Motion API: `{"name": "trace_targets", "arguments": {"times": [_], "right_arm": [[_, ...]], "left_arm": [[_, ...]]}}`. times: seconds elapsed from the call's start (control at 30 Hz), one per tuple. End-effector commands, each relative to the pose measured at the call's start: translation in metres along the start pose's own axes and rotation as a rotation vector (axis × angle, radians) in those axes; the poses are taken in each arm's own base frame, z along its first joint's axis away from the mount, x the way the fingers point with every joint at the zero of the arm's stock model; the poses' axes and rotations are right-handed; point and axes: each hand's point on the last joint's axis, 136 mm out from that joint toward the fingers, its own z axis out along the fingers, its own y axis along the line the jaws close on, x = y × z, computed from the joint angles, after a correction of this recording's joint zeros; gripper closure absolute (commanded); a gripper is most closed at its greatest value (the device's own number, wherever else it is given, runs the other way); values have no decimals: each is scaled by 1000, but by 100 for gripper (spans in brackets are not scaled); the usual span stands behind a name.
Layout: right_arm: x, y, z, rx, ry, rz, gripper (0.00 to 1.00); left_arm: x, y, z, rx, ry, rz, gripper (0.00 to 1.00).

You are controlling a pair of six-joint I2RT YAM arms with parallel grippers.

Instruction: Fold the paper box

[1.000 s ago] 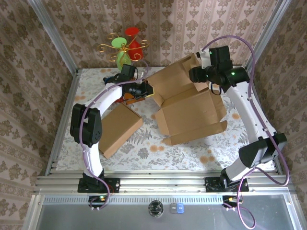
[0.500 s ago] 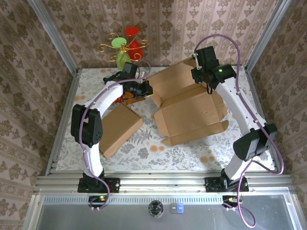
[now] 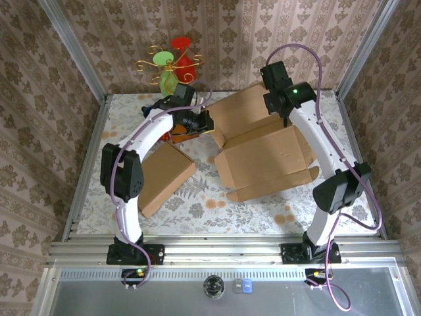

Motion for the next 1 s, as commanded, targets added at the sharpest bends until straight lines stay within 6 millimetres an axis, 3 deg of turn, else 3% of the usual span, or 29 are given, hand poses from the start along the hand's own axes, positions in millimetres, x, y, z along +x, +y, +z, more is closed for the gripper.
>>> {"name": "trace_targets", "arguments": {"times": [0.0, 0.23, 0.4, 0.53, 0.67, 0.97], "right_arm": [[12, -14, 1, 152, 82, -13, 100], [17, -16, 5, 204, 121, -5, 100], [13, -9, 7, 152, 109, 6, 89], [16, -2, 14, 119, 125, 13, 71], [17, -1, 21, 105, 138, 21, 66], [18, -12, 26, 188, 140, 16, 89]], "left_arm": [[-1, -12, -2, 18, 11, 22, 100], [1, -14, -2, -5, 35, 12, 100], [3, -14, -1, -5, 41, 12, 100], [5, -14, -1, -7, 50, 12, 100], [6, -15, -1, -2, 54, 13, 100], [6, -14, -1, -9, 59, 13, 100]]}}
